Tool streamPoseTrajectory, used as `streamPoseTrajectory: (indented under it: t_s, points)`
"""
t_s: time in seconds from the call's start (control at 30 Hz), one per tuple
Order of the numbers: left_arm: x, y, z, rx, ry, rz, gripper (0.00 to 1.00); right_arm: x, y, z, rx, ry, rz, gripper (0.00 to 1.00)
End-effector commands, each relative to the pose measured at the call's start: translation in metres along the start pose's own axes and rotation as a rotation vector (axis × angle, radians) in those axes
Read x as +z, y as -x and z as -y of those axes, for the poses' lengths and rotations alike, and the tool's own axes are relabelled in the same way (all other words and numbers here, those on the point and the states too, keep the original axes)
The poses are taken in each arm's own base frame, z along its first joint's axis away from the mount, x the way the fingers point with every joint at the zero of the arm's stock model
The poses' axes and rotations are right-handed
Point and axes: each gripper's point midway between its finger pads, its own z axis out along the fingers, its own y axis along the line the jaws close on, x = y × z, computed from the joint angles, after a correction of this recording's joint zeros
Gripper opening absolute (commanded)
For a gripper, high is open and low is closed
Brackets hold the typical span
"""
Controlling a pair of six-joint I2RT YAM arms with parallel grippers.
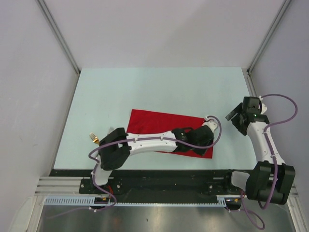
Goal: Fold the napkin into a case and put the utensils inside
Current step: Pick up the rectangle-folded napkin from the center of the board.
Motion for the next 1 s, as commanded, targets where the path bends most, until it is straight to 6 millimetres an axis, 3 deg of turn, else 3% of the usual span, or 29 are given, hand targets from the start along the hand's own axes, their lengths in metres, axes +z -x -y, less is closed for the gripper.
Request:
streamPoseTrajectory:
  t_s: [0.0,0.03,0.1,0.13,0.33,0.5,0.97]
  points:
    - [-0.044,0.029,-0.019,-0.043,0.032,0.12,0.44,0.008,-0.041,0.003,-0.043,0.039,-0.104,0.7]
    - [-0.049,0.022,-0.026,-0.042,0.039,0.122,0.44,0.013,-0.054,0.005,-0.067,0.036,-0.127,0.69]
    - [-0.07,0.031,-0.034,-0.07,0.031,0.156,0.45,0.013,-0.069,-0.002,-0.146,0.037,-0.154,0.69]
    - [-0.071,0.023,-0.043,-0.081,0.042,0.138,0.45,0.019,-0.076,0.001,-0.17,-0.002,-0.173,0.69]
    - [-0.099,0.022,-0.083,-0.176,0.04,0.156,0.44,0.029,-0.117,-0.008,-0.312,-0.036,-0.237,0.66]
    - [-0.116,0.028,-0.104,-0.213,0.029,0.201,0.44,0.033,-0.131,-0.01,-0.37,-0.034,-0.25,0.63]
    - [-0.127,0.028,-0.135,-0.249,0.018,0.224,0.43,0.05,-0.154,0.001,-0.417,-0.084,-0.268,0.45]
